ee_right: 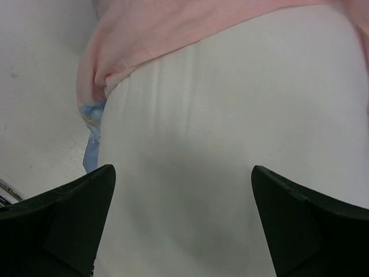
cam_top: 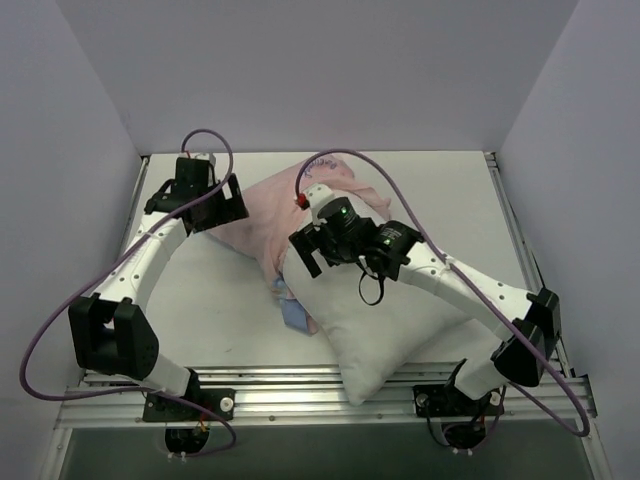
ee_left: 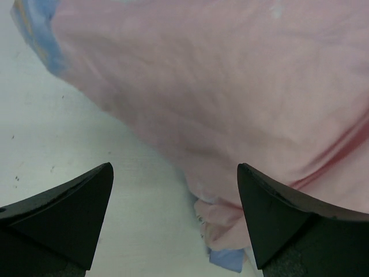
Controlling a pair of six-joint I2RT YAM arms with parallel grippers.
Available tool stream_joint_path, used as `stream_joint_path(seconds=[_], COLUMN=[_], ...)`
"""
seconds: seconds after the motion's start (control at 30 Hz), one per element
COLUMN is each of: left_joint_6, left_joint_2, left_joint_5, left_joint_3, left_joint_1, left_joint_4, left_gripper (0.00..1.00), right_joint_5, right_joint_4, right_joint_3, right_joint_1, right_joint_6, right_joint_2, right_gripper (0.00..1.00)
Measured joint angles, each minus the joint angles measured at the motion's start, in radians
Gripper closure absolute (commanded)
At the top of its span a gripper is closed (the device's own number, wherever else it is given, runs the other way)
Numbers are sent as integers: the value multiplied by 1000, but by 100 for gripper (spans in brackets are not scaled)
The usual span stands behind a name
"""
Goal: Remove the pillowcase from the pillow
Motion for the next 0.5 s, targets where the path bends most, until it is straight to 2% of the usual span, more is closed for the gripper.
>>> stream_joint_path(seconds=[0.13, 0.17, 0.2, 0.23, 0.3, 0.33, 0.5], left_joint_6=[-14, -16, -20, -23, -27, -29, -36], left_joint_2=[-35, -40, -46, -50, -59, -62, -63], left_joint_5=[39, 49, 64, 72, 98, 106, 131], left_joint_3=[-142, -165, -190, -207, -247, -263, -314], left_joint_1=[54, 56, 57, 57, 56, 56, 56], left_joint_4=[15, 21, 32, 44, 70, 84, 129], left_gripper=[3, 3, 3, 3, 4, 4, 5], right_joint_5=[10, 17, 24, 30, 40, 43, 39], right_joint_4=[48, 59, 72, 86, 111, 121, 156], right_joint_3=[-64, -75, -86, -97, -113, -117, -130], right_joint_1=[31, 35, 35, 35, 33, 32, 26], right_joint_6=[0, 0, -2, -7, -21, -25, -16], right_joint_2=[75, 97, 119, 137, 167, 178, 186], right_gripper=[0, 3, 10, 39, 75, 99, 100])
